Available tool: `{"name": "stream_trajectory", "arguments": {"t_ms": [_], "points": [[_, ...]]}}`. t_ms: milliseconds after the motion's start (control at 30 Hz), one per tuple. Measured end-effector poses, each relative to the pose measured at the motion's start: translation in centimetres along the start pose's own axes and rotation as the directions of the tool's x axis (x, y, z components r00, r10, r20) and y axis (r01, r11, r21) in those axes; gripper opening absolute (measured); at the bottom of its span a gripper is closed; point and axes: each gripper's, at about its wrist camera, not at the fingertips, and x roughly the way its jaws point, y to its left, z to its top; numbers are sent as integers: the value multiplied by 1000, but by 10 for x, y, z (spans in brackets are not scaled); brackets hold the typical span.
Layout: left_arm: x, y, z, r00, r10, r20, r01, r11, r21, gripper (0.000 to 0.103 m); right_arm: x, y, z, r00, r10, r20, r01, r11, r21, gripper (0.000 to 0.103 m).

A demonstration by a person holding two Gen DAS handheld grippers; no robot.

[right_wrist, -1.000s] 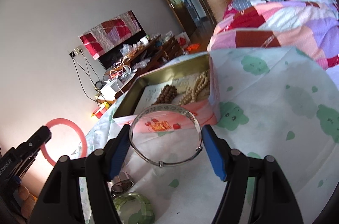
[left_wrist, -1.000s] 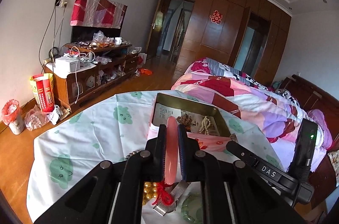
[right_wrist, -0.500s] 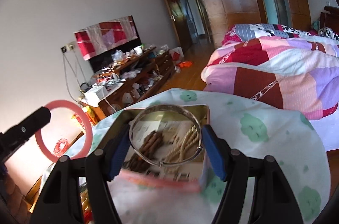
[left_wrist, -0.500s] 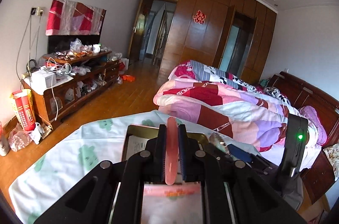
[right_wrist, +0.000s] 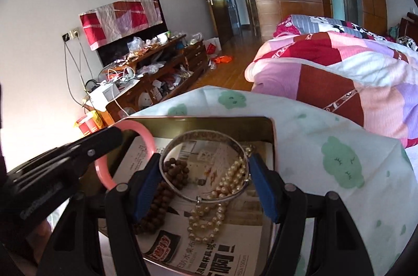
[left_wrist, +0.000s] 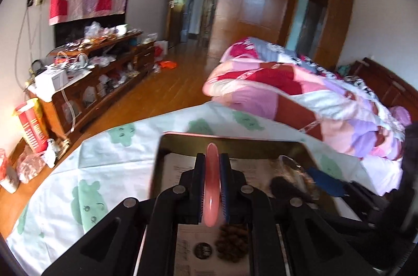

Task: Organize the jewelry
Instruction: 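Lower the pink dish and silver bangle into the tin and release both, then move the right tool back over the silver ring beside the jade bangle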

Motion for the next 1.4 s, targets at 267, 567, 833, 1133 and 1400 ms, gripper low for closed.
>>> {"name": "stream_trajectory", "arguments": {"t_ms": [267, 567, 833, 1133, 1400], "points": [[-8, 0, 7, 996, 86, -13, -86, 996, 32, 66, -7, -5, 1, 999, 34, 19, -34, 999, 32, 73], [-69, 13, -11, 977, 205, 62, -206, 979, 4, 73, -47, -37, 4, 976, -96, 197, 54, 977, 206, 74], [-111, 36, -56, 974, 226, 21, -223, 969, -110, 73, -71, -34, -1, 968, -148, 203, 105, 972, 209, 74], [-138, 42, -89, 959, 282, 32, -275, 950, -146, 73, -100, -30, -30, 976, -140, 166, 108, 976, 188, 74], [-160, 36, -120, 960, 279, 24, -274, 954, -121, 73, -117, -17, -49, 982, -110, 155, 89, 987, 133, 74]]}}
